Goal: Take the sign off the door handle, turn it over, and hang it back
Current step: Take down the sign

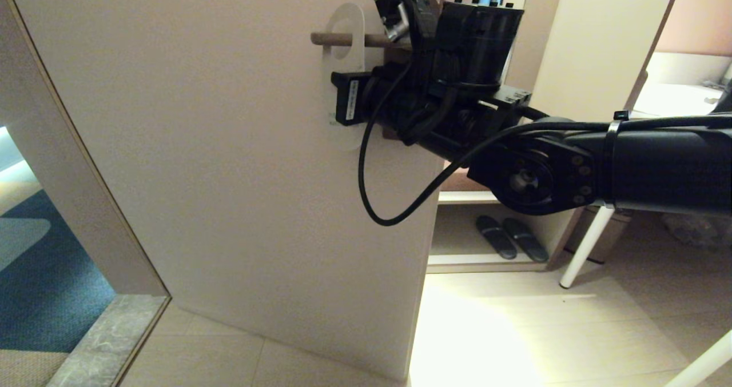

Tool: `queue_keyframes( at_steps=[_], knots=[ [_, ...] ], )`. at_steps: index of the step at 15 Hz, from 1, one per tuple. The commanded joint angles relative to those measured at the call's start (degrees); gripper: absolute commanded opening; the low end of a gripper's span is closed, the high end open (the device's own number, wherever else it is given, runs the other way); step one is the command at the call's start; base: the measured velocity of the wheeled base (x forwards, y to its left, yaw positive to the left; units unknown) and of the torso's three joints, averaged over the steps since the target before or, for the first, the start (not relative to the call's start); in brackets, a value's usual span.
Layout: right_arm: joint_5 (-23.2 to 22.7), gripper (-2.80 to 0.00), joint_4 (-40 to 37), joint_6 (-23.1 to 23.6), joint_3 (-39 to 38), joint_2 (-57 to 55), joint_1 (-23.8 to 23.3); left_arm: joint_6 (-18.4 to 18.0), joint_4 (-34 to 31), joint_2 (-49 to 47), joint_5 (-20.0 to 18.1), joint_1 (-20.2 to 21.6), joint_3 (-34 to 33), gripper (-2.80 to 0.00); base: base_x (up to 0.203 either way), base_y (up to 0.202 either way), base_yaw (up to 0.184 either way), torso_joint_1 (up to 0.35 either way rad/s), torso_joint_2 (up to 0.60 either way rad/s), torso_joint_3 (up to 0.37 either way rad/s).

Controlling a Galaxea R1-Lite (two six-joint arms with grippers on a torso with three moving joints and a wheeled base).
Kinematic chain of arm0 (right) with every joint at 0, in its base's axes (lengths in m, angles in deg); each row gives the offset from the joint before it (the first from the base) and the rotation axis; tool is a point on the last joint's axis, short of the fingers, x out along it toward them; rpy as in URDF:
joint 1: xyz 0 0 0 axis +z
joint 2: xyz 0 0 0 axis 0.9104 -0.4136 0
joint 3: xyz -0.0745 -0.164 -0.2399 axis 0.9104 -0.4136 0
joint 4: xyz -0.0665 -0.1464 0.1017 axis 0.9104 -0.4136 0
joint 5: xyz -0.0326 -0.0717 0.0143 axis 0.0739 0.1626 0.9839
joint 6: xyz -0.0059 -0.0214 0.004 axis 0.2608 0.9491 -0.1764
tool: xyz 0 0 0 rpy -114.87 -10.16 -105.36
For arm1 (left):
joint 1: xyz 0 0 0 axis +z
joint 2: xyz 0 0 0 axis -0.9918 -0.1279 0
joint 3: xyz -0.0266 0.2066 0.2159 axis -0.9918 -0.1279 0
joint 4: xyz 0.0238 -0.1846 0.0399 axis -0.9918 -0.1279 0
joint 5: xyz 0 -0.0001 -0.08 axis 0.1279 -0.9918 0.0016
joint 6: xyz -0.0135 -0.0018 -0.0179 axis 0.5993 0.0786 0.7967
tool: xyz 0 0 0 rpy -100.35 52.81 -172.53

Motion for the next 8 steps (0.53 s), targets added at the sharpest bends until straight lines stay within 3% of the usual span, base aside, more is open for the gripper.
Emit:
queue_keyframes(
  at_steps=[1, 8],
  knots=[
    [0.46, -2.8, -0.18, 0.23, 0.26, -0.83, 0.05, -0.05, 0.0, -0.08, -0.01, 0.02, 0.0, -2.8, 0.0, 0.0, 0.0, 0.0, 0.0, 0.0],
    [13.92, -2.8, -4.46, 0.89, 0.17, -0.51, 1.25, -0.07, 0.01, -0.08, 0.04, 0.02, 0.01, -2.8, 0.0, 0.0, 0.0, 0.0, 0.0, 0.0]
  ],
)
